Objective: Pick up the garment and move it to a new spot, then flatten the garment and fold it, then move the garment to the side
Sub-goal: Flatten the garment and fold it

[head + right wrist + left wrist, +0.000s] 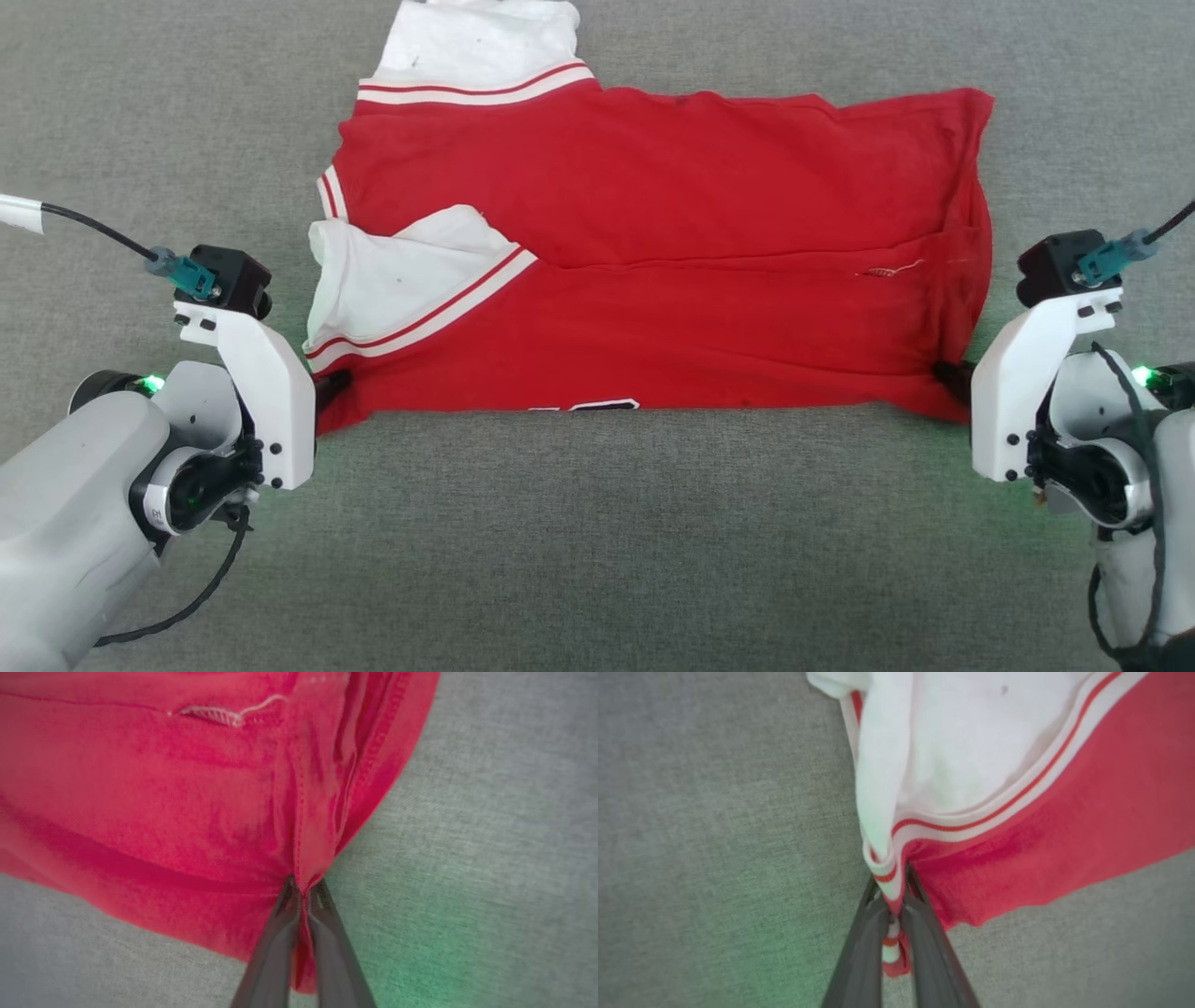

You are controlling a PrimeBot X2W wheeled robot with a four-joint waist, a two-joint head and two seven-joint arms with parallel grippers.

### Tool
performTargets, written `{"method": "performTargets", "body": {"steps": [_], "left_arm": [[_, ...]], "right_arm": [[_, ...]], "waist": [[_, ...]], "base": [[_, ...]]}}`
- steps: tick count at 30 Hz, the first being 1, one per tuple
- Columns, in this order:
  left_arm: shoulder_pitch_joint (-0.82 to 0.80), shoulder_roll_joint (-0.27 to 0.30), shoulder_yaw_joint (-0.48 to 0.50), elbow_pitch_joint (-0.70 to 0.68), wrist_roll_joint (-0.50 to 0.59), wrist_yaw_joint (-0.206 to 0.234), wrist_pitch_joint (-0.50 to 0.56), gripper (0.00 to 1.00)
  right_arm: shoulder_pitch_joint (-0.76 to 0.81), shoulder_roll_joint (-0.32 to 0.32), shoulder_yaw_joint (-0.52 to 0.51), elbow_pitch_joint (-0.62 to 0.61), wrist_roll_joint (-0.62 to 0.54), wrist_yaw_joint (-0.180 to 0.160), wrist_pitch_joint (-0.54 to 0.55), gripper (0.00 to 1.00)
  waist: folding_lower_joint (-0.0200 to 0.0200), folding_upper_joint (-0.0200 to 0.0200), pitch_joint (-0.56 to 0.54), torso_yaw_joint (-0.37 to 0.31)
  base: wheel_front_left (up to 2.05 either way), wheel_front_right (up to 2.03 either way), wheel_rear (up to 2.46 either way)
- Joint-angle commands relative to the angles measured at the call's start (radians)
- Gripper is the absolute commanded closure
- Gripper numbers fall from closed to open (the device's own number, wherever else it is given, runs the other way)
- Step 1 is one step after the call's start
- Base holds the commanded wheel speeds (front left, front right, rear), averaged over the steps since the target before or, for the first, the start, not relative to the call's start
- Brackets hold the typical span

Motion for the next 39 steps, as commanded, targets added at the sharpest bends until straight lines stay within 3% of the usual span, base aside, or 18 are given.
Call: {"method": "performTargets", "body": {"steps": [1,12,21,26,27,28,29,30,31,32,33,39], "left_arm": [[0.028,-0.01,-0.022,0.007,0.001,-0.005,0.008,1.0],[0.057,0.105,0.001,-0.138,-0.015,0.035,0.015,1.0],[0.163,0.236,0.008,-0.39,-0.042,0.167,0.007,1.0],[0.225,0.251,-0.005,-0.46,-0.074,0.223,0.006,1.0],[0.234,0.243,-0.007,-0.457,-0.083,0.228,0.006,1.0],[0.242,0.233,-0.009,-0.448,-0.094,0.228,0.005,1.0],[0.245,0.223,-0.011,-0.436,-0.098,0.224,0.002,0.73],[0.246,0.218,-0.013,-0.421,-0.096,0.221,0.001,0.57],[0.245,0.212,-0.016,-0.406,-0.094,0.219,0.003,0.42],[0.241,0.205,-0.017,-0.393,-0.095,0.214,0.005,0.14],[0.235,0.202,-0.013,-0.381,-0.098,0.211,0.008,0.0],[0.182,0.253,0.022,-0.395,-0.088,0.212,0.022,0.0]], "right_arm": [[0.032,-0.002,0.019,0.02,0.02,0.005,0.04,1.0],[0.091,-0.084,-0.021,-0.187,0.082,0.002,0.155,1.0],[0.248,-0.086,-0.132,-0.367,0.097,0.002,0.294,1.0],[0.305,-0.054,-0.157,-0.406,0.081,0.002,0.307,1.0],[0.308,-0.041,-0.159,-0.398,0.08,0.002,0.298,0.91],[0.31,-0.035,-0.157,-0.386,0.072,0.003,0.29,0.69],[0.31,-0.033,-0.15,-0.375,0.064,0.002,0.279,0.36],[0.308,-0.027,-0.146,-0.362,0.058,0.002,0.27,0.0],[0.303,-0.023,-0.141,-0.347,0.051,0.002,0.26,0.0],[0.296,-0.02,-0.135,-0.338,0.049,0.002,0.25,0.0],[0.291,-0.016,-0.135,-0.331,0.045,0.002,0.242,0.0],[0.267,-0.001,-0.155,-0.379,0.032,0.003,0.195,0.0]], "waist": [[0.0,-0.0001,-0.006,0.004],[0.0,-0.0001,-0.038,0.014],[0.0,-0.0001,-0.044,0.023],[0.0,-0.0001,-0.036,0.022],[0.0,-0.0001,-0.035,0.021],[0.0,-0.0001,-0.034,0.02],[0.0,-0.0001,-0.032,0.019],[0.0,-0.0001,-0.031,0.017],[0.0,-0.0001,-0.03,0.016],[0.0,-0.0001,-0.03,0.014],[0.0,-0.0001,-0.03,0.011],[0.0,-0.0001,-0.037,-0.018]], "base": [[0.0,0.0,0.0],[0.0,0.0,0.0],[0.0,0.0,0.0],[0.0,0.0,0.0],[0.0,0.0,0.0],[0.0,0.0,0.0],[0.0,0.0,0.0],[0.0,0.0,0.0],[0.0,0.0,0.0],[0.0,0.0,0.0],[0.0,0.0,0.0],[0.0,0.0,0.0]]}}
